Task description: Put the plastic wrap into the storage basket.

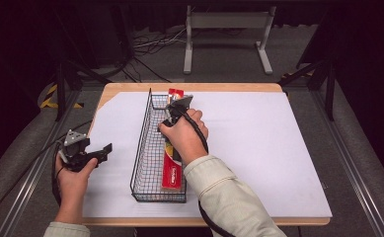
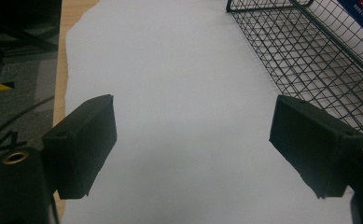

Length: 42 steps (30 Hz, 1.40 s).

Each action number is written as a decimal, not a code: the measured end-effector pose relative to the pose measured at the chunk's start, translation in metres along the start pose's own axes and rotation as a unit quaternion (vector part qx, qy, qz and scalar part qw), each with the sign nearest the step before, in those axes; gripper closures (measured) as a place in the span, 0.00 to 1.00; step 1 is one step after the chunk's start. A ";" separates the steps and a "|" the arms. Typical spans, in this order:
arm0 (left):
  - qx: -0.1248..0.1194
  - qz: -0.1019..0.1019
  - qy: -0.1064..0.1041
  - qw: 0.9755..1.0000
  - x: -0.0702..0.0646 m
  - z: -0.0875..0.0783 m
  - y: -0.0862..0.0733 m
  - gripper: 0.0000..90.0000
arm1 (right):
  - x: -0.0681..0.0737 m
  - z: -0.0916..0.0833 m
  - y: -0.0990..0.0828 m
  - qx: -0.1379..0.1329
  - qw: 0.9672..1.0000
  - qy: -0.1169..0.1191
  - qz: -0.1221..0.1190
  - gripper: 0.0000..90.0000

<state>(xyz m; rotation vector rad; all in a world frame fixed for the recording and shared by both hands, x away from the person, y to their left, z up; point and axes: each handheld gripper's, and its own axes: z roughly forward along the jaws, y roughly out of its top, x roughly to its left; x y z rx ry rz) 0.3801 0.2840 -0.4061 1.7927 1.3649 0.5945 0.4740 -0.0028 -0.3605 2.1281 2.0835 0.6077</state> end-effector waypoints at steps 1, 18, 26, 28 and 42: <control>0.000 0.000 0.000 1.000 0.000 0.000 0.000 0.17 | 0.000 0.001 0.000 0.002 1.000 0.003 0.002 0.45; 0.002 -0.001 0.000 1.000 0.000 0.000 0.000 0.17 | 0.003 0.014 0.001 0.020 0.999 -0.026 0.009 0.45; 0.000 -0.002 0.000 1.000 0.001 -0.001 0.000 0.17 | 0.006 0.020 0.000 0.038 0.999 -0.036 0.013 0.45; 0.001 -0.001 -0.001 1.000 0.001 -0.001 0.000 0.17 | 0.007 0.020 0.001 0.042 0.998 -0.037 0.014 0.45; 0.002 -0.001 -0.002 1.000 0.001 0.000 0.000 0.17 | 0.013 0.028 0.001 0.057 0.996 -0.062 0.007 0.44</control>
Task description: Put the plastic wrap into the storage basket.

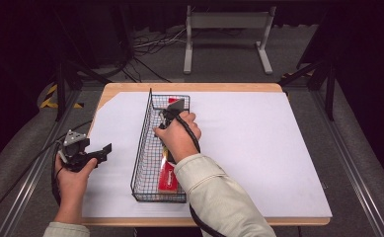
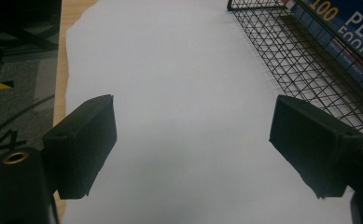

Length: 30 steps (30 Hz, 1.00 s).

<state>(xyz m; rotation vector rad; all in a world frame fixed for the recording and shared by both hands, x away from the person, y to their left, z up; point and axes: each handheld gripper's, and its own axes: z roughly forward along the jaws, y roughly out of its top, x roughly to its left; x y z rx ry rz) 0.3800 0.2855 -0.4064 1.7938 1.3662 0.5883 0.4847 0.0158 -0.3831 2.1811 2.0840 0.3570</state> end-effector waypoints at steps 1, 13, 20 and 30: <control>0.000 -0.002 0.000 1.000 0.000 0.000 0.000 0.17 | 0.000 0.000 0.000 0.000 1.000 -0.002 -0.001 0.44; 0.000 -0.002 -0.001 1.000 0.000 0.000 0.000 0.17 | 0.003 0.002 0.000 -0.007 1.000 -0.016 -0.013 0.44; 0.001 -0.001 0.000 1.000 0.000 0.000 0.000 0.17 | 0.003 0.004 -0.002 -0.014 0.999 -0.022 -0.024 0.44; 0.000 -0.002 -0.001 1.000 0.001 0.000 0.000 0.17 | 0.003 0.001 -0.002 -0.017 0.999 -0.012 -0.027 0.42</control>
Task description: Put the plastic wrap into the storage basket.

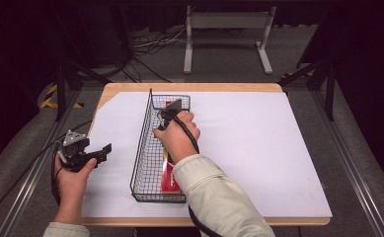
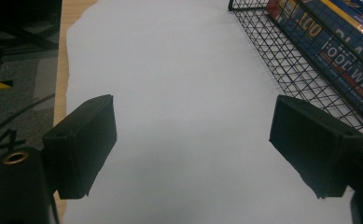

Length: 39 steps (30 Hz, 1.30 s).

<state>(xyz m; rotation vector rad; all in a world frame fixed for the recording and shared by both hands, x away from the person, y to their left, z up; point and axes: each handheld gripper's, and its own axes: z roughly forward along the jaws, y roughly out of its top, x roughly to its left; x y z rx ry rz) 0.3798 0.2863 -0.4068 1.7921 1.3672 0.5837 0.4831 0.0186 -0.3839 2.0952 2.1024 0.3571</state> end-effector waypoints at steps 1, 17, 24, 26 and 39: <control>-0.001 0.000 0.001 1.000 0.000 0.000 0.000 0.17 | 0.000 -0.001 0.000 -0.001 1.000 0.001 0.002 0.42; -0.001 0.005 0.005 1.000 -0.001 0.002 0.001 0.17 | -0.014 -0.037 -0.004 -0.069 0.996 0.055 -0.024 0.39; 0.000 0.002 0.002 1.000 -0.001 0.004 0.002 0.17 | -0.025 -0.056 -0.006 -0.091 0.993 0.071 -0.035 0.38; -0.001 0.002 0.002 1.000 -0.001 0.005 0.003 0.17 | -0.028 -0.060 -0.006 -0.096 0.992 0.072 -0.038 0.38; 0.000 0.002 0.000 1.000 -0.002 0.007 0.003 0.17 | -0.051 -0.084 0.000 -0.111 0.989 0.082 -0.049 0.36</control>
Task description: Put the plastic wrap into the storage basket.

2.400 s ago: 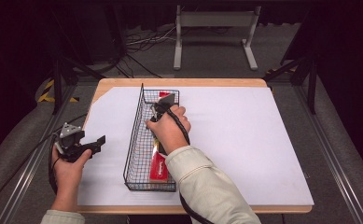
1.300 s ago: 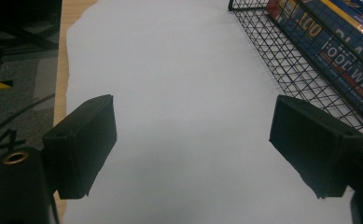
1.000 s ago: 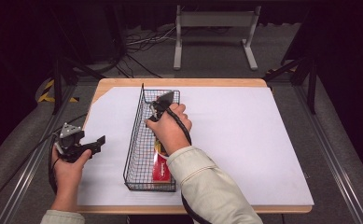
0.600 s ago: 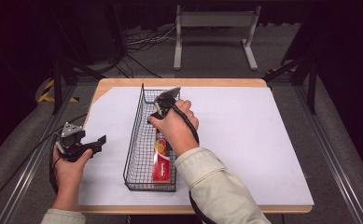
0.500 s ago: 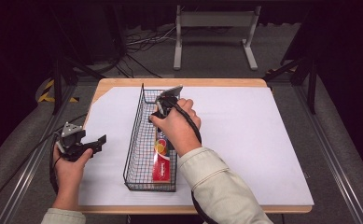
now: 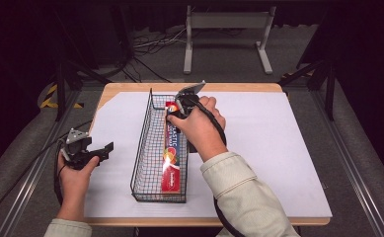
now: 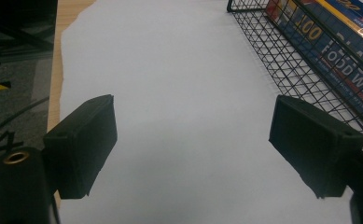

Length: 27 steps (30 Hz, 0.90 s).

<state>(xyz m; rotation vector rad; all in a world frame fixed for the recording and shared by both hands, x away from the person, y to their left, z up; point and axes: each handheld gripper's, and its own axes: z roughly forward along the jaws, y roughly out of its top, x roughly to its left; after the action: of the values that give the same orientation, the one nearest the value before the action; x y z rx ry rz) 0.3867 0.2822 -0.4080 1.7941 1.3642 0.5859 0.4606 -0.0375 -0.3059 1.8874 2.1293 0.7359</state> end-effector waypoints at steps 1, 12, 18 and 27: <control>0.001 0.001 -0.001 1.000 0.000 0.000 0.000 0.17 | -0.002 -0.001 0.000 -0.001 1.000 0.003 -0.002 0.35; 0.003 -0.002 0.004 1.000 0.004 0.000 -0.003 0.17 | -0.046 -0.010 -0.003 -0.018 0.999 -0.019 -0.032 0.33; 0.004 0.004 0.008 1.000 0.003 -0.002 -0.005 0.17 | -0.077 -0.019 -0.005 -0.022 0.999 -0.003 -0.034 0.33; 0.005 0.016 0.010 1.000 0.004 -0.006 -0.009 0.17 | -0.123 -0.040 -0.007 -0.057 0.996 0.008 -0.068 0.33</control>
<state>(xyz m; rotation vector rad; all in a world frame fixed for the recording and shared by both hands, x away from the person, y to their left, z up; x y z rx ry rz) 0.3778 0.2888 -0.4120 1.8269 1.3556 0.6164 0.4561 -0.1663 -0.2967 1.6667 2.1520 0.8267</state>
